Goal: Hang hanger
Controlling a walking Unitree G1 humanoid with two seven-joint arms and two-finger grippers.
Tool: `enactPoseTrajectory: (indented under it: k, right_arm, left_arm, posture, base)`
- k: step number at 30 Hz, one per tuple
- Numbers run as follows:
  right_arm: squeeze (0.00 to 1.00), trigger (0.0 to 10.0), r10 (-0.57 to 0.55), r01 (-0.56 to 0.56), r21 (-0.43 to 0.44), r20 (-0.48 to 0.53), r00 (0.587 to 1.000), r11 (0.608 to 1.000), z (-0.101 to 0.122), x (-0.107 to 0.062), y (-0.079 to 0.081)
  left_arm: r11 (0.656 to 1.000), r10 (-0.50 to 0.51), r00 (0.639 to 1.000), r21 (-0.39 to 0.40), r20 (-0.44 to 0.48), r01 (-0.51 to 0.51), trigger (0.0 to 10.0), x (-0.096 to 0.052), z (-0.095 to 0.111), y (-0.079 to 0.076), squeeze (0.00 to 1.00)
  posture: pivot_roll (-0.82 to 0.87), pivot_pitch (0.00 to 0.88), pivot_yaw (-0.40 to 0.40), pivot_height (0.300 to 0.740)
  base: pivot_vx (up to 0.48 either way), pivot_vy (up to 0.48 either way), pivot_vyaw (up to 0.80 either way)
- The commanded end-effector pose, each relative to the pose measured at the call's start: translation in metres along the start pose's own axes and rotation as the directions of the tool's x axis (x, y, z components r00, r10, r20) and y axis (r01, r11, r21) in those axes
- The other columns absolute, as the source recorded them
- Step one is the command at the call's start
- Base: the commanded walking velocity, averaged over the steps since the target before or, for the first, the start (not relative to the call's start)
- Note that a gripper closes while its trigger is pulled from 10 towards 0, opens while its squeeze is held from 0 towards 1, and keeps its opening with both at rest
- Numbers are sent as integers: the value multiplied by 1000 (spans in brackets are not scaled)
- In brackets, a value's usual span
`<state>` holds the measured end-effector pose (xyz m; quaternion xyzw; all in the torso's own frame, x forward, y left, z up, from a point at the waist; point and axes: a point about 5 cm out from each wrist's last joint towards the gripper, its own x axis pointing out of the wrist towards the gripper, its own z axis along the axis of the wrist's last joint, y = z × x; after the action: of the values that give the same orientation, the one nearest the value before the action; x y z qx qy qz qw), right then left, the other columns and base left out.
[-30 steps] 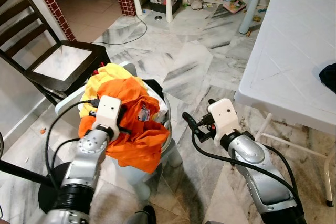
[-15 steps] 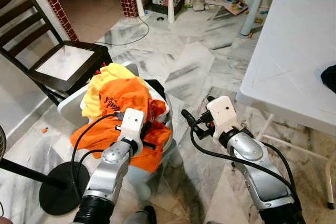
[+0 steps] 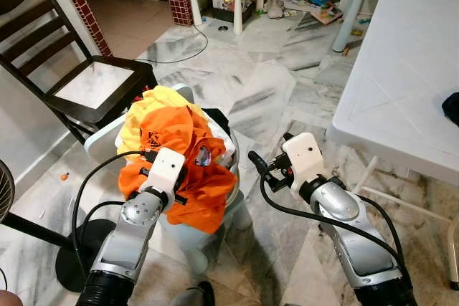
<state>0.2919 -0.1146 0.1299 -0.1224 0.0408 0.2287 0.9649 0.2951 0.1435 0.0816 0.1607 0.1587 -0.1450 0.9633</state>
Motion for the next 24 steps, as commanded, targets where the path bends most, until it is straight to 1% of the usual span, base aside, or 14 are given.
enactPoseTrajectory:
  k: [1, 4, 6, 7, 8, 9, 12, 13, 14, 15, 20, 22, 24]
  right_arm:
    - [0, 10000, 14, -14, 3, 0, 1000, 1000, -1, 1, 3]
    - [0, 10000, 12, -12, 3, 0, 1000, 1000, -1, 1, 3]
    - [0, 10000, 11, -11, 4, 0, 1000, 1000, -1, 1, 3]
    - [0, 10000, 11, -11, 4, 0, 1000, 1000, -1, 1, 3]
    - [0, 10000, 11, -11, 4, 0, 1000, 1000, -1, 1, 3]
    - [0, 10000, 11, -11, 4, 0, 1000, 1000, -1, 1, 3]
    - [0, 10000, 11, -11, 5, -1, 1000, 1000, -2, 1, 3]
    - [0, 10000, 11, -11, 5, -1, 1000, 1000, -2, 1, 3]
    - [0, 10000, 11, -11, 6, -1, 1000, 1000, -2, 1, 3]
    - [0, 10000, 12, -12, 6, -1, 1000, 1000, -2, 2, 4]
    - [0, 10000, 14, -14, 7, 1, 1000, 1000, -1, 2, 4]
    - [0, 10000, 14, -14, 6, 1, 1000, 1000, -1, 2, 4]
    - [0, 10000, 14, -14, 6, 1, 1000, 1000, -1, 2, 4]
  left_arm:
    - [1000, -9, 1000, 21, -13, 9, 10000, -3, -3, 0, 1000]
    - [999, -13, 1000, 40, -8, 13, 10000, -5, -2, -2, 1000]
    - [997, -18, 1000, 73, 11, 17, 10000, -6, 0, -3, 1000]
    - [997, -18, 1000, 73, 11, 17, 10000, -6, 0, -3, 1000]
    - [995, -3, 1000, 105, 30, 0, 10000, -7, 2, -2, 1000]
    - [993, 5, 999, 115, 37, -9, 10000, -8, 4, -2, 1000]
    - [983, 23, 997, 179, 80, -37, 10000, -12, 8, -3, 1000]
    - [980, 25, 996, 192, 88, -41, 10000, -13, 9, -5, 1000]
    - [973, 20, 995, 225, 95, -41, 10000, -16, 7, -8, 1000]
    - [970, 3, 997, 242, 80, -23, 10000, -18, 4, -11, 1000]
    - [973, -16, 999, 232, 42, 6, 10000, -22, -6, -16, 1000]
    - [973, -11, 1000, 229, 18, 7, 10000, -25, -11, -16, 1000]
    - [971, 1, 1000, 237, 15, -5, 10000, -27, -13, -13, 1000]
  posture:
    - [-55, 116, 80, 740]
    - [-55, 116, 80, 740]
    - [-55, 116, 80, 740]
    - [-55, 116, 80, 740]
    - [-55, 116, 80, 740]
    - [-55, 116, 80, 740]
    - [-55, 116, 80, 740]
    - [-55, 116, 80, 740]
    - [-55, 116, 80, 740]
    - [-55, 116, 80, 740]
    - [-49, 127, 84, 740]
    - [-49, 127, 84, 740]
    - [-49, 128, 85, 740]
  base:
    - [0, 0, 0]
    - [0, 0, 0]
    - [0, 0, 0]
    - [0, 0, 0]
    - [0, 0, 0]
    - [0, 0, 0]
    - [0, 0, 0]
    - [0, 0, 0]
    - [0, 0, 0]
    - [0, 0, 0]
    - [0, 0, 0]
    - [0, 0, 0]
    - [0, 0, 0]
